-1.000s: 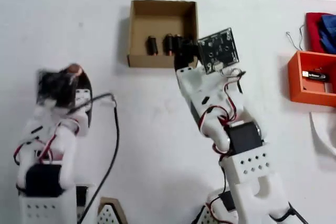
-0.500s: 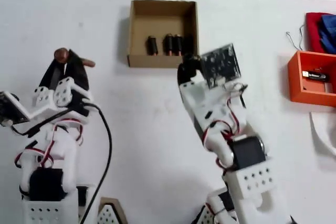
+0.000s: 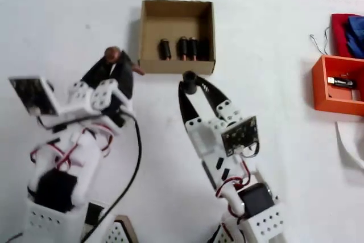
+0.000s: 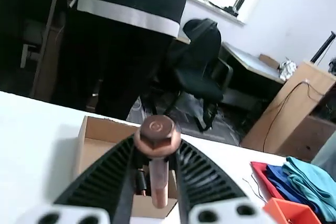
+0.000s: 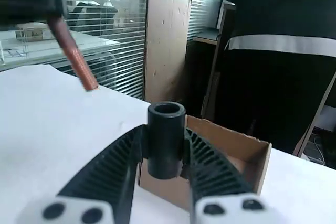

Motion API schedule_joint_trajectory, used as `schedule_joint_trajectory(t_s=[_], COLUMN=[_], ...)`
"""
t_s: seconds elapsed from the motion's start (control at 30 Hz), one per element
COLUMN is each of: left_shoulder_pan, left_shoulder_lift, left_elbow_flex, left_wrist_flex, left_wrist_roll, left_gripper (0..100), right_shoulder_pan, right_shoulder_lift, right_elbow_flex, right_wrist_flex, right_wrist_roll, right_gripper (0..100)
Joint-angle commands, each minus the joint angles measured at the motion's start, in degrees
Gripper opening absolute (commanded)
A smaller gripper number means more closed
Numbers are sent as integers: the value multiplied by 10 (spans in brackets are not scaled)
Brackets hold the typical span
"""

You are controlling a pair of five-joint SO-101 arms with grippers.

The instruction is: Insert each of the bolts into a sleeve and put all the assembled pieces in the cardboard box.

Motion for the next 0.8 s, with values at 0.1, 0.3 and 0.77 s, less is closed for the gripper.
schedule_joint_trajectory(t_s=[0.1,0.3,0.77], left_shoulder_pan=[64,177,183], left_shoulder_lift=[190,280,299], left_elbow_flex=[-334,-418,-321], left_wrist_flex=[192,273,166], left_wrist_roll=[-53,-124,-127], left_gripper=[26,26,25], right_shoulder_pan=[-4,-4,-4], right_shoulder_lift=[-15,-15,-126], right_elbow_flex=[66,84,87], right_wrist_flex=[-99,-122,-40], right_wrist_roll=[-4,-4,-4], right_gripper=[23,23,23])
